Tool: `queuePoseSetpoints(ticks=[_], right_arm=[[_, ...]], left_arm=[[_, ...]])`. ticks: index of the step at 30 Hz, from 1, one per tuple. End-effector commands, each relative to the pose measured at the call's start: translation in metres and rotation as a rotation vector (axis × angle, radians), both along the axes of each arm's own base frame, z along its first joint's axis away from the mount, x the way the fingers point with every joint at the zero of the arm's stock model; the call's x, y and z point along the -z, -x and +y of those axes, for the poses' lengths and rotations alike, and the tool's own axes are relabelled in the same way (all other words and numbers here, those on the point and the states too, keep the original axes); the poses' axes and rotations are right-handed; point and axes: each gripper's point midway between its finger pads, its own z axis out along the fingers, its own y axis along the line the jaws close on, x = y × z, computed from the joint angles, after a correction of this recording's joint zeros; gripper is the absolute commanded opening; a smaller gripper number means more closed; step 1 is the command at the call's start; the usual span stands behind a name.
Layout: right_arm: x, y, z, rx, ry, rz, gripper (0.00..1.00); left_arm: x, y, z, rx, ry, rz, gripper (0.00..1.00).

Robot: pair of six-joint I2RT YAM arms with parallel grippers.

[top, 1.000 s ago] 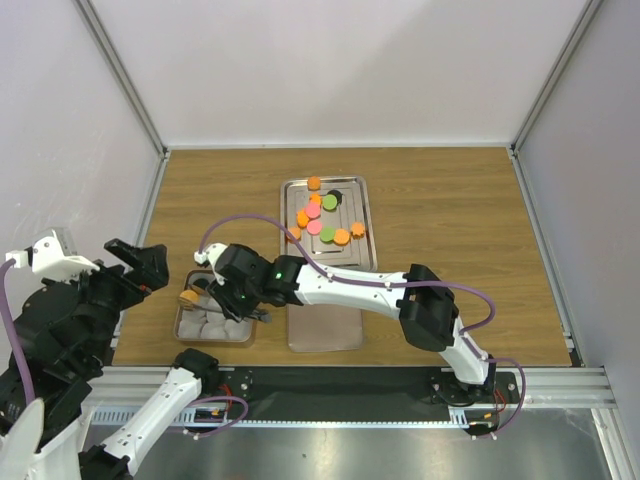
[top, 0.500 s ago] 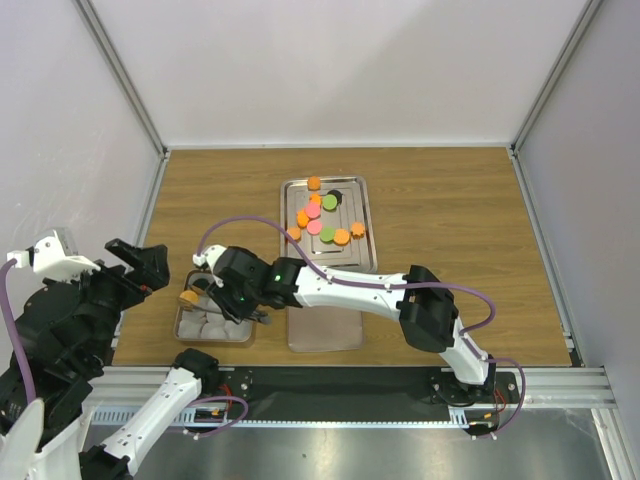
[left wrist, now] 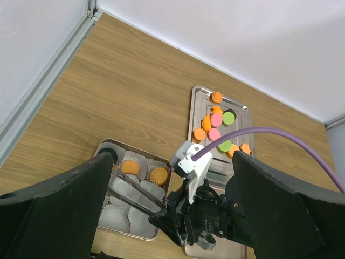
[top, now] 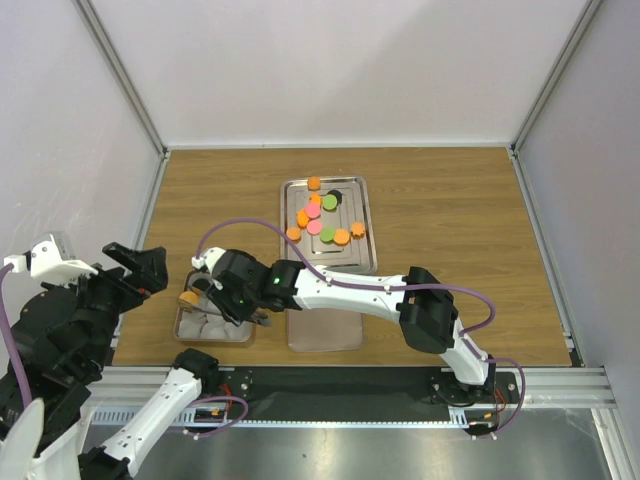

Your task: Pack the cookies

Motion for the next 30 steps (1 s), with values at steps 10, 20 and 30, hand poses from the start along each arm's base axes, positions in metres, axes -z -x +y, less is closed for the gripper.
queuePoseSetpoints(ticks=[10,20,30], right_arm=[[-0.0312,-0.0041,-0.0004,0.020,-0.054,-0.055,0.38],[-0.0322,-0.0012,-0.0002,0.013,-0.055,-0.056,0.40],[-0.0352,-0.0009,0.0010,0.014,-0.061,-0.062,0.49]], left_arm=[[0.0000,-0.0014,-0.0045,0.015,0.027,-0.009,0.99],[0.0008,-0.0009,-0.0049,0.018,0.028,-0.009,0.99],[0.0020,-0.0015,-0.0055,0.021,0.026,-0.009,1.00]])
